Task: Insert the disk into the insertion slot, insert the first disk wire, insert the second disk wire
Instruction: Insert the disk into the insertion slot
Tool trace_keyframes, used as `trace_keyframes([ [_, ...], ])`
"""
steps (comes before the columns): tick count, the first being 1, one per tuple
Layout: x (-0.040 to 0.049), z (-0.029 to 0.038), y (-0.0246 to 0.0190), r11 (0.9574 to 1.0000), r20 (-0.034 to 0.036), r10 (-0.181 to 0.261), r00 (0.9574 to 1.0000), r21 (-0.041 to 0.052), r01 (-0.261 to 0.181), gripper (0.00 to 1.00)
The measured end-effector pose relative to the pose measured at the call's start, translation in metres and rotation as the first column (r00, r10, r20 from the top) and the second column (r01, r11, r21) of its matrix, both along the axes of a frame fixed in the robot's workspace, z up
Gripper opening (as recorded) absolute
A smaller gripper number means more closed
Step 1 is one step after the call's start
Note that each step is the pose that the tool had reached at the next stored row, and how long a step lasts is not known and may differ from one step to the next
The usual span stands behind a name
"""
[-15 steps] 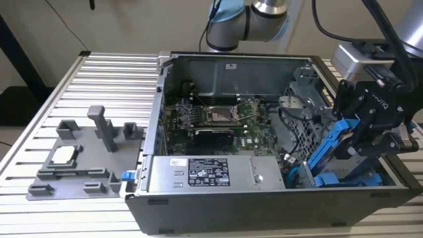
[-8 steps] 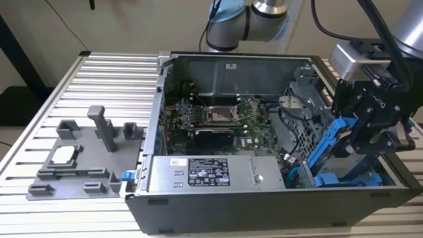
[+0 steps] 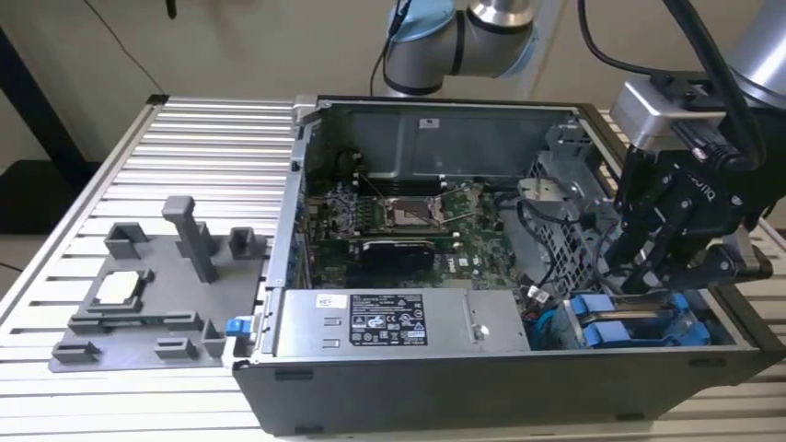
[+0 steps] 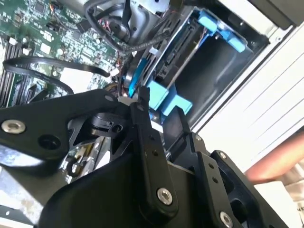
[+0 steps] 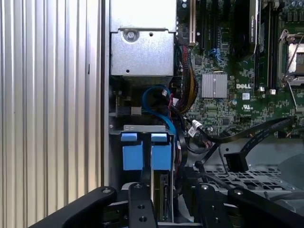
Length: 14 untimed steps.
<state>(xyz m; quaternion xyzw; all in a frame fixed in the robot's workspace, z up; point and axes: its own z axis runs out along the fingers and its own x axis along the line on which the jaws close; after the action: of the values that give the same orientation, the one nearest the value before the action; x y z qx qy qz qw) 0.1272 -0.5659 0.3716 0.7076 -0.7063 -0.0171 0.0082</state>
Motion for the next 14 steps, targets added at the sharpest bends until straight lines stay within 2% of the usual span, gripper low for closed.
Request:
trace_keyframes([
  [5, 0.0, 0.0057, 0.0, 1.0, 0.0, 0.0, 1.0, 0.004, 0.0, 0.4],
  [7, 0.0003, 0.0063, 0.0, 1.0, 0.0023, 0.002, 1.0, 0.0081, -0.002, 0.4],
  [14, 0.0043, 0.0063, 0.0, 0.9994, 0.0264, 0.025, 0.9993, 0.0212, -0.026, 0.4],
])
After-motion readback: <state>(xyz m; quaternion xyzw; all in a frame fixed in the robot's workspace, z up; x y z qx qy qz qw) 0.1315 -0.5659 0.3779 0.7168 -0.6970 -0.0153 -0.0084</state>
